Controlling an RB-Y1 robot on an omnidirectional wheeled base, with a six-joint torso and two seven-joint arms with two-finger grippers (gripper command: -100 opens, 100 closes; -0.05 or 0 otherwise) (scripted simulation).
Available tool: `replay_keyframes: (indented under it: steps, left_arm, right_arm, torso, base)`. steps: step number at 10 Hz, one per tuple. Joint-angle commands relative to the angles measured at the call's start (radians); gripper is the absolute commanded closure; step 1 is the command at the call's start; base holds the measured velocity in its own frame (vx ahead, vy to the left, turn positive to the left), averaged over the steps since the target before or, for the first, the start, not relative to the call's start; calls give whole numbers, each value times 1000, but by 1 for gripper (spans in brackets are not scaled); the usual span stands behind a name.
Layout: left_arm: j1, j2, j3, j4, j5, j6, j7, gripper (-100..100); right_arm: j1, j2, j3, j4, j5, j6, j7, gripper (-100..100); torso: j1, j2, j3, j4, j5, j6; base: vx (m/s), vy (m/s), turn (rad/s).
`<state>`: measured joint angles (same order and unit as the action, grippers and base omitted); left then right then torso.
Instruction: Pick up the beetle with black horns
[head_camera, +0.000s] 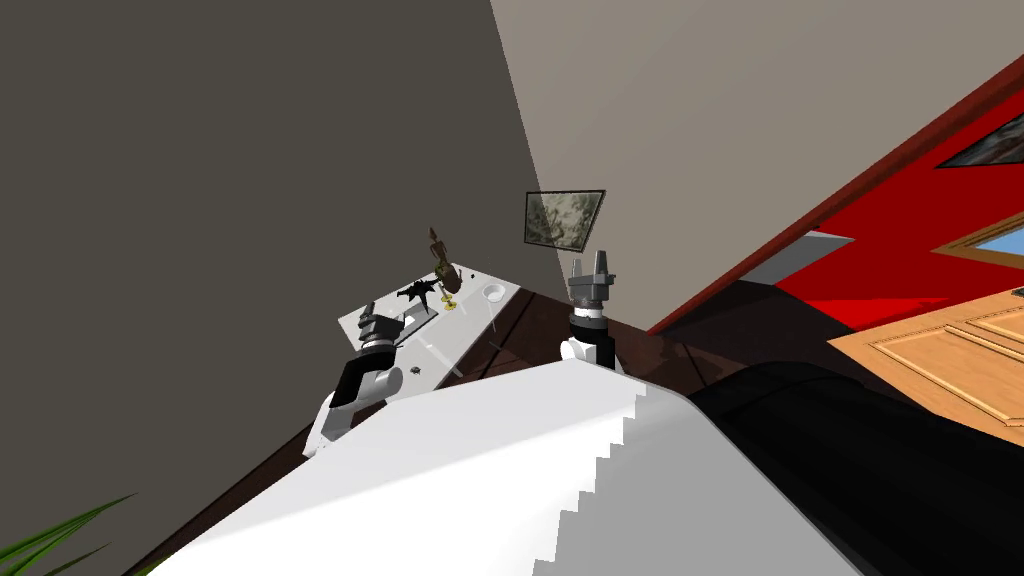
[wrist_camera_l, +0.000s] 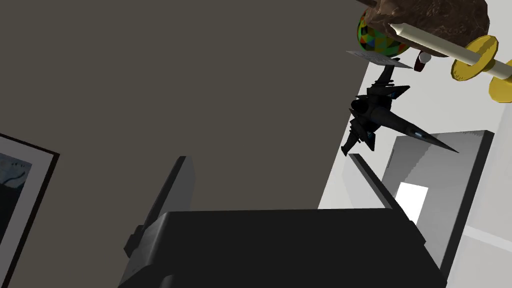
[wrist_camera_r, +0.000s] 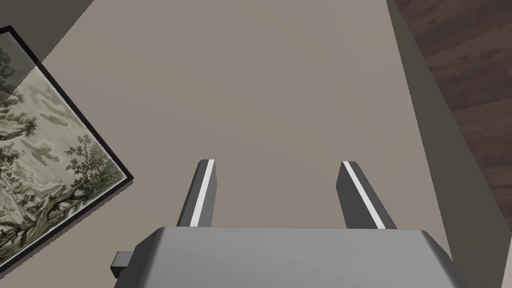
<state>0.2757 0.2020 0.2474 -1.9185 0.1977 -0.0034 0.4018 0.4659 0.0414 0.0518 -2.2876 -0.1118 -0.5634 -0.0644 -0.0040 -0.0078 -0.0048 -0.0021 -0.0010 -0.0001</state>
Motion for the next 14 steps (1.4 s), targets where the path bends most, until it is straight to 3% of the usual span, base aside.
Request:
replay_keyframes:
  steps: [1, 2, 4, 5, 6, 7, 9, 12, 14]
  left_arm:
    - [-19, 4, 32, 50, 21, 50, 26, -100]
    - [-19, 4, 32, 53, 21, 61, 26, -100]
    - [-43, 6, 73, 128, 50, 120, 54, -100]
    - [-43, 6, 73, 128, 50, 132, 54, -100]
    - [-54, 6, 93, 165, 64, 167, 65, -100]
    - [-54, 6, 93, 165, 64, 167, 65, -100]
    - [-75, 3, 129, 228, 93, 224, 83, -100]
    - [-85, 1, 146, 278, 107, 263, 89, -100]
    - [-102, -6, 177, 343, 134, 321, 97, -100]
  right_arm:
    - [0, 0, 0, 0, 0, 0, 0, 0]
    - [0, 0, 0, 0, 0, 0, 0, 0]
    - [0, 0, 0, 0, 0, 0, 0, 0]
    - [0, 0, 0, 0, 0, 0, 0, 0]
    - [0, 0, 0, 0, 0, 0, 0, 0]
    - [0, 0, 0, 0, 0, 0, 0, 0]
    - [0, 0, 0, 0, 0, 0, 0, 0]
    - [0, 0, 0, 0, 0, 0, 0, 0]
    - [0, 0, 0, 0, 0, 0, 0, 0]
  torso:
    - [0, 0, 0, 0, 0, 0]
    - [-1, -1, -1, 0, 0, 0]
    - [1, 1, 1, 0, 0, 0]
    - [0, 0, 0, 0, 0, 0]
    - [1, 1, 1, 0, 0, 0]
    - [3, 2, 1, 0, 0, 0]
    - [3, 3, 2, 1, 1, 0]
    - [3, 3, 2, 1, 1, 0]
    - [5, 4, 2, 1, 1, 0]
  base:
    - [116, -112, 136]
    - [85, -84, 55]
    - [91, -88, 112]
    - [73, -78, 56]
    - [56, -61, 78]
    - [38, -47, 46]
    - [66, -65, 93]
    - [41, -49, 48]
    - [39, -38, 81]
